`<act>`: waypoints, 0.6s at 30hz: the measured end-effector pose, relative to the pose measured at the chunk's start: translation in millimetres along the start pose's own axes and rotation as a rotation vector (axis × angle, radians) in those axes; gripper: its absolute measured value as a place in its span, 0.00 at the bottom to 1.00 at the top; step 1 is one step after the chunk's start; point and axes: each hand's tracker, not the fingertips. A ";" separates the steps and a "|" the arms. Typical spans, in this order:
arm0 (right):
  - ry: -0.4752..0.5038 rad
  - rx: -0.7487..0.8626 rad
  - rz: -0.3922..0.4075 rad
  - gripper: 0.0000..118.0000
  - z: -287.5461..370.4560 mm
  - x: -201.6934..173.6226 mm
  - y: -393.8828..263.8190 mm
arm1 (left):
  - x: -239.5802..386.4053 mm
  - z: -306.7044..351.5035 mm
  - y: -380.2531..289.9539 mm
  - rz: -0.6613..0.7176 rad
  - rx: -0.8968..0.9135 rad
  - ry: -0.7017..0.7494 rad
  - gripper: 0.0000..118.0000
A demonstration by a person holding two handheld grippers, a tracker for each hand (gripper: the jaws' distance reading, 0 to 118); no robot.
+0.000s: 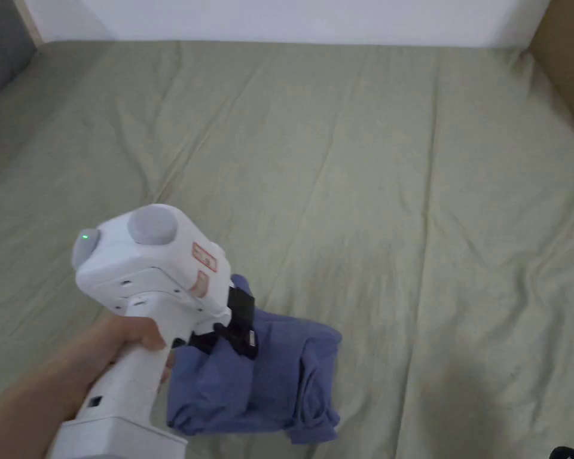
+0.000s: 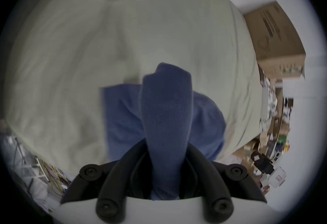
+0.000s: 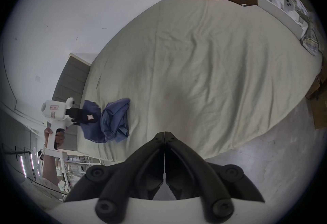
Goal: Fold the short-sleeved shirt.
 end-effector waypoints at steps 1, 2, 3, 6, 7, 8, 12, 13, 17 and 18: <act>-0.011 0.007 -0.010 0.00 4.4 5.7 -1.1 | 11.1 -17.9 2.1 0.001 -0.040 -0.049 0.10; -0.020 0.016 -0.020 0.00 8.5 10.8 -1.7 | 19.5 -33.7 4.1 -0.013 -0.071 -0.055 0.10; -0.026 0.020 -0.025 0.00 12.0 15.0 -1.9 | 22.2 -44.6 6.4 0.000 -0.065 -0.019 0.11; -0.036 0.034 -0.038 0.00 22.7 26.8 -2.6 | 12.3 -59.9 16.5 0.075 -0.064 0.027 0.21; -0.036 0.036 -0.039 0.00 26.0 30.1 -2.8 | 2.7 -48.7 17.5 0.134 -0.056 -0.019 0.29; -0.036 0.042 -0.039 0.00 29.2 33.3 -3.0 | 1.7 -39.3 12.4 0.178 -0.046 -0.102 0.40; -0.030 0.049 -0.041 0.00 33.8 42.1 -1.9 | -6.7 33.0 -11.4 0.259 0.054 -0.304 0.84; -0.026 0.050 -0.038 0.00 33.4 42.5 -2.3 | -8.4 58.2 -18.2 0.240 0.126 -0.339 0.90; 0.010 0.052 -0.037 0.00 31.6 43.3 -5.1 | -13.2 128.7 -44.2 0.184 0.384 -0.341 0.98; 0.018 0.051 -0.036 0.00 30.9 43.1 -6.6 | -16.9 134.5 -47.0 0.167 0.419 -0.341 0.92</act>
